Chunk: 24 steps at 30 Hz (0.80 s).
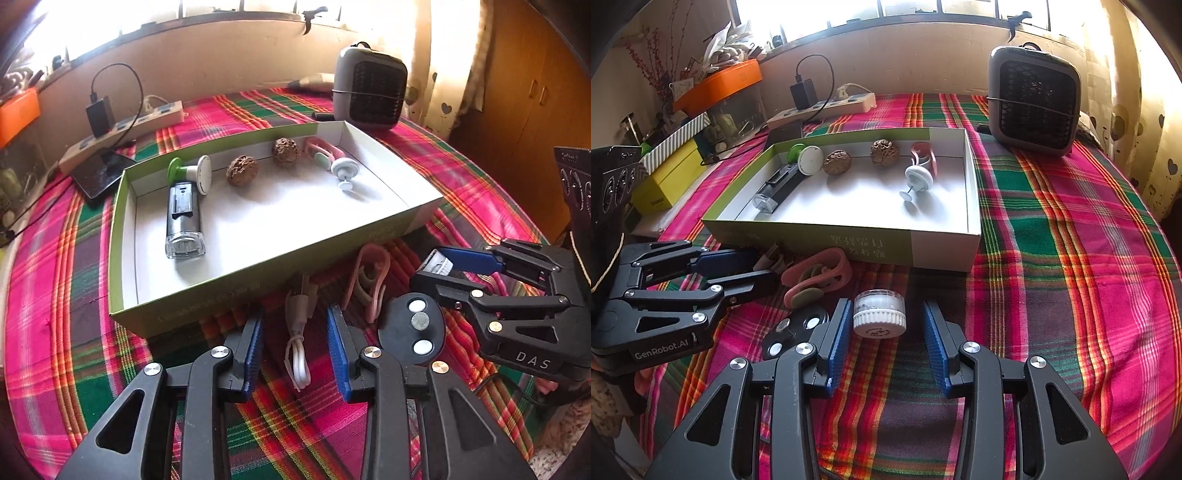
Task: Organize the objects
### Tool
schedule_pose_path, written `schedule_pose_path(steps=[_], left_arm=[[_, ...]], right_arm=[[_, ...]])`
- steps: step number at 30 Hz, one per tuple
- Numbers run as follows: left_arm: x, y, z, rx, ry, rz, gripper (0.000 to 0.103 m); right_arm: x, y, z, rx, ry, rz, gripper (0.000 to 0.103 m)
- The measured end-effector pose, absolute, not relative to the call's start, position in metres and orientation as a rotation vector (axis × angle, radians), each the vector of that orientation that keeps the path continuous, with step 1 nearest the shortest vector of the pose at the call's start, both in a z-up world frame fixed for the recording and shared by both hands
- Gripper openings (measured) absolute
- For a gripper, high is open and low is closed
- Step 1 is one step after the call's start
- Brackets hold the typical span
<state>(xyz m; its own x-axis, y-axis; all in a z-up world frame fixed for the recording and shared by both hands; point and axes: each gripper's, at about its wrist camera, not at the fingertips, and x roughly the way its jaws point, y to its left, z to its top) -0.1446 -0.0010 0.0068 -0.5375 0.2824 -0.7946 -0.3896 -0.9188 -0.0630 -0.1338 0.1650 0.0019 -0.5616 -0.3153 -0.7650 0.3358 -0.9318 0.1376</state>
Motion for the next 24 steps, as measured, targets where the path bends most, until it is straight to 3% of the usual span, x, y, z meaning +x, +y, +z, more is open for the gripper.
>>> schedule_pose_path(steps=[10, 24], left_arm=[[-0.1429, -0.0036, 0.0062, -1.24, 0.18, 2.517, 0.014], [-0.1403, -0.0049, 0.0073, -1.258, 0.157, 2.524, 0.013]], right_arm=[[-0.1346, 0.1629, 0.0022, 1.217, 0.056, -2.503, 0.038], [-0.1364, 0.1647, 0.0025, 1.222, 0.05, -2.518, 0.029]])
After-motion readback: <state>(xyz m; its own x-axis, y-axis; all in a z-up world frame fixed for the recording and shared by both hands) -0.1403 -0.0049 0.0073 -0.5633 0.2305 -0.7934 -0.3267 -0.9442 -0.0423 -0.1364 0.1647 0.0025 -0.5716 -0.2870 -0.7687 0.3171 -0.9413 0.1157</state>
